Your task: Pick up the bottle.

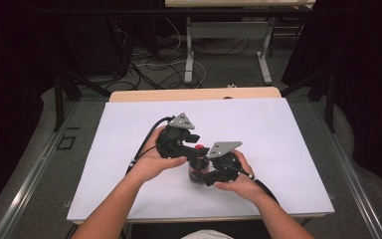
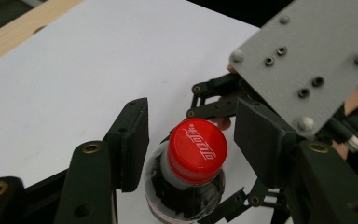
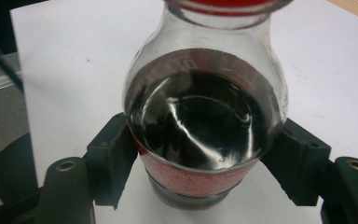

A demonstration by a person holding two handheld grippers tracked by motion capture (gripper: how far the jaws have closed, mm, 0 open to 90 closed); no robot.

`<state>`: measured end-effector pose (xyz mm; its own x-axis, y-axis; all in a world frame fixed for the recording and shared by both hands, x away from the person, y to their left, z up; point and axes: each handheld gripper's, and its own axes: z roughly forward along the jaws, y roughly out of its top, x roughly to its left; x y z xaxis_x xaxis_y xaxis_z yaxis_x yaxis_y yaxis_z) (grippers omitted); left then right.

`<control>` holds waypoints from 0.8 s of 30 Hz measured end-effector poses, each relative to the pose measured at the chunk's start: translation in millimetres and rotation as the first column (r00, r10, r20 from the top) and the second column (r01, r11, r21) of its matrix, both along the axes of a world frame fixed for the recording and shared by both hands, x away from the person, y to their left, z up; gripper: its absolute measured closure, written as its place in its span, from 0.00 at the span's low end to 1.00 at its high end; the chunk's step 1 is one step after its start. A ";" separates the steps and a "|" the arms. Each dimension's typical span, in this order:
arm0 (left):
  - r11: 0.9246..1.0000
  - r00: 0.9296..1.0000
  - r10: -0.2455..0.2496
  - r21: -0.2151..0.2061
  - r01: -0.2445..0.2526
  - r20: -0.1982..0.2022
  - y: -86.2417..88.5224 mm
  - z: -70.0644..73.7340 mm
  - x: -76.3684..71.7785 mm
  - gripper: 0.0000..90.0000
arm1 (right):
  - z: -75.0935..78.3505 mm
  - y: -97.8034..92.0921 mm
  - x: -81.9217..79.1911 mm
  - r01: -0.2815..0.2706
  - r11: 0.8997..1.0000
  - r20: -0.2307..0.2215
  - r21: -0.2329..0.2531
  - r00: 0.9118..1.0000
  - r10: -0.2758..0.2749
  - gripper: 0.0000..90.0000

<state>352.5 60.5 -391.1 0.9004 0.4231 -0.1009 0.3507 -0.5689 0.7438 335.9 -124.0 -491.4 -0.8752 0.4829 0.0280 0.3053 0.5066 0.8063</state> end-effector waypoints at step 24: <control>0.998 0.999 0.033 0.054 -0.034 0.009 -10.7 -4.5 -3.5 0.69 | -0.4 2.2 -1.8 -0.003 1.000 -0.008 -0.013 1.000 0.003 0.33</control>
<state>348.9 49.8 -395.6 0.8863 0.4579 -0.0697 0.3645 -0.5966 0.7150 334.1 -121.7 -491.8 -0.8763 0.4810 0.0285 0.3104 0.5182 0.7970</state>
